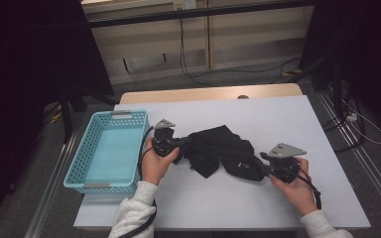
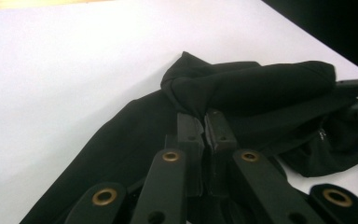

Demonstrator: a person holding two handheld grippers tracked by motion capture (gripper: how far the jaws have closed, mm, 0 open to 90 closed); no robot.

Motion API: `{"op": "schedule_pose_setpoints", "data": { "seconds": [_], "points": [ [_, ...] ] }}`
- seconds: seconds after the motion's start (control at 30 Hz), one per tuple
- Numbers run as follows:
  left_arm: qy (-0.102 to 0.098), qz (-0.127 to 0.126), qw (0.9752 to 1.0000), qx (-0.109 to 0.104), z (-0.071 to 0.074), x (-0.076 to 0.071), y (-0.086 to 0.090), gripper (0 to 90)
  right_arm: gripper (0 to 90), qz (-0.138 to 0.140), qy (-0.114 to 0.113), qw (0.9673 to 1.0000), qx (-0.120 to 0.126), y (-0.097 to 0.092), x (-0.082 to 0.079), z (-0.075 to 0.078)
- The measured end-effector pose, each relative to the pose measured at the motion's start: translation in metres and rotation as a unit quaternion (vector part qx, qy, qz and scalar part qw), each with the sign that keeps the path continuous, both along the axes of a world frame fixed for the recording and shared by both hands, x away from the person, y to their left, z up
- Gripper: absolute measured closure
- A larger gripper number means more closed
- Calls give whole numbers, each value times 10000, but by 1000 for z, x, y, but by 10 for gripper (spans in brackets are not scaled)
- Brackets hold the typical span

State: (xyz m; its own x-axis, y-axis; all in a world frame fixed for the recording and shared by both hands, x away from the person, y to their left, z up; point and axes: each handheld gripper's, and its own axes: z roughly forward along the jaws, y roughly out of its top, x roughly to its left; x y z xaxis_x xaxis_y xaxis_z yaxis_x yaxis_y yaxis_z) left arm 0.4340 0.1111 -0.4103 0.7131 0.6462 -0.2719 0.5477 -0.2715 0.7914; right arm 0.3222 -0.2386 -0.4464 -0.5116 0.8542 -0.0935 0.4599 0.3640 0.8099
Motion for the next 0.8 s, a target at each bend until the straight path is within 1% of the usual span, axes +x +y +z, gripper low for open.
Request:
{"op": "schedule_pose_setpoints", "data": {
  "seconds": [0.03, 0.07, 0.1, 0.13, 0.17, 0.2, 0.23, 0.27, 0.3, 0.4, 0.47, 0.5, 0.6, 0.63, 0.77, 0.8],
  "points": [
    [12, 30, 10000, 7, 0, 0, 1, 867, 606, 38, 119, 9999, 50, 1, 0, -3],
    [12, 30, 10000, 7, 0, 0, 1, 867, 606, 38, 119, 9999, 50, 1, 0, -3],
    [18, 58, 10000, 4, 0, 1, 2, 867, 586, 67, 275, 9996, 80, 2, -1, -6],
    [14, 70, 10000, -2, 0, 1, 2, 867, 573, 91, 289, 9995, 133, 3, -2, -6],
    [14, 70, 10000, -2, 0, 1, 2, 867, 573, 91, 289, 9995, 133, 3, -2, -6],
    [14, 73, 10000, 9, -1, 1, 3, 867, 561, 113, 348, 9991, 217, 3, -3, -7],
    [11, 86, 10000, 29, -1, 1, 3, 867, 558, 178, 464, 9983, 297, 5, -4, -9],
    [11, 86, 10000, 29, -1, 1, 3, 866, 558, 178, 464, 9983, 297, 5, -4, -9],
    [3, 112, 9999, 1, -1, 1, 4, 867, 554, 276, 551, 9979, 222, 6, -5, -11],
    [2, 122, 9999, -3, 0, 1, 5, 866, 555, 308, 600, 9975, 201, 6, -6, -12],
    [-13, 152, 9999, -21, 0, 1, 7, 866, 557, 311, 633, 9972, 233, 5, -7, -12],
    [-18, 160, 9999, -37, 1, 1, 8, 866, 558, 291, 647, 9971, 286, 3, -8, -11],
    [-18, 155, 9999, -47, 2, 1, 9, 866, 563, 302, 652, 9970, 297, 2, -9, -12],
    [-15, 127, 9999, -67, 2, 2, 10, 866, 566, 330, 668, 9967, 313, 2, -9, -12],
    [-31, 214, 9997, -135, 7, 2, 17, 866, 586, 492, 677, 9960, 315, 8, -10, -13],
    [-31, 214, 9997, -135, 7, 2, 17, 866, 586, 492, 677, 9960, 315, 8, -10, -13]
  ]
}}
